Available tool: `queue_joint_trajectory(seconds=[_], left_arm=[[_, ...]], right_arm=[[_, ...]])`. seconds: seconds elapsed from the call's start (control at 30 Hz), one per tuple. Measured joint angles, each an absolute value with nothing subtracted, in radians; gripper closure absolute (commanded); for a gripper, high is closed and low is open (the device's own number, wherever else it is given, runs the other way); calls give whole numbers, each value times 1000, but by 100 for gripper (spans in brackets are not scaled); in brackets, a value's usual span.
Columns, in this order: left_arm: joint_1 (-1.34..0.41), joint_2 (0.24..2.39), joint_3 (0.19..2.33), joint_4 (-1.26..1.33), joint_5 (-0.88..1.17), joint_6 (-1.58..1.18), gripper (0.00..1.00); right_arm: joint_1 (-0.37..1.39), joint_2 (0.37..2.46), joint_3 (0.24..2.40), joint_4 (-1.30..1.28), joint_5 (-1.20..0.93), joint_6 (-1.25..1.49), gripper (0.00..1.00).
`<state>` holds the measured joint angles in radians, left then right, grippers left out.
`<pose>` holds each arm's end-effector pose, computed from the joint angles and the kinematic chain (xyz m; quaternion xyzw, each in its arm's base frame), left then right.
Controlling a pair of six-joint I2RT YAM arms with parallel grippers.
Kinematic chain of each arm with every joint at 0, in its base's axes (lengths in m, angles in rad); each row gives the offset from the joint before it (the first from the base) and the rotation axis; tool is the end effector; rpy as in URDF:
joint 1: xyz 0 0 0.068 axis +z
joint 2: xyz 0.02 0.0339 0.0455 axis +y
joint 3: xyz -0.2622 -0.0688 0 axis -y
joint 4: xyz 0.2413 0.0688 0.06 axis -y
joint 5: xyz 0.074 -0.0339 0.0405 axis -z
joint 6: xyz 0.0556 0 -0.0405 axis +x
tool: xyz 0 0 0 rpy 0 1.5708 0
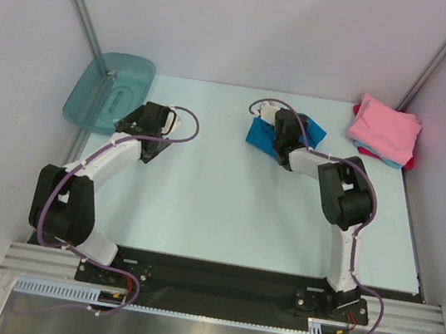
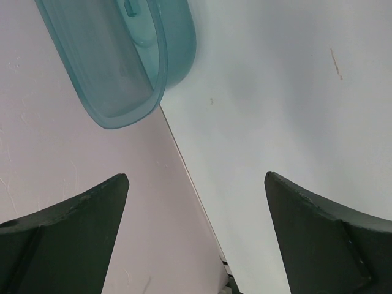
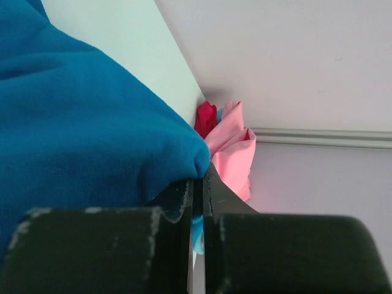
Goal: Fold and stack the t-shirts
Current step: Fold the tshirt
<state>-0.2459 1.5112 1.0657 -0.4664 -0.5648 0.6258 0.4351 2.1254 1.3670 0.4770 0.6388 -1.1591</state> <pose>0.3196 -0.0495 0.2298 0.3019 0.8618 0.3176 0.2553 0.4569 0.1758 0.1811 -0.4110 0.6653 -0.4368 0.4447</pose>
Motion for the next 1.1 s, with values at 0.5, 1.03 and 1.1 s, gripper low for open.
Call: queue_joint_trajectory(seconds=[0.5,1.03,1.1], left_arm=[[-246,1512,1066,-466,-566,629,0],[-246,1496,1066,-469,-591,682,0],[-246,1484,1066,-470,-596,691,0]], right_arm=[[516,1932,1287,228,577,-1027,100],[733,1633,1230,-268,462,-785,100],[749,1615,1224,-322,453,-762,100]])
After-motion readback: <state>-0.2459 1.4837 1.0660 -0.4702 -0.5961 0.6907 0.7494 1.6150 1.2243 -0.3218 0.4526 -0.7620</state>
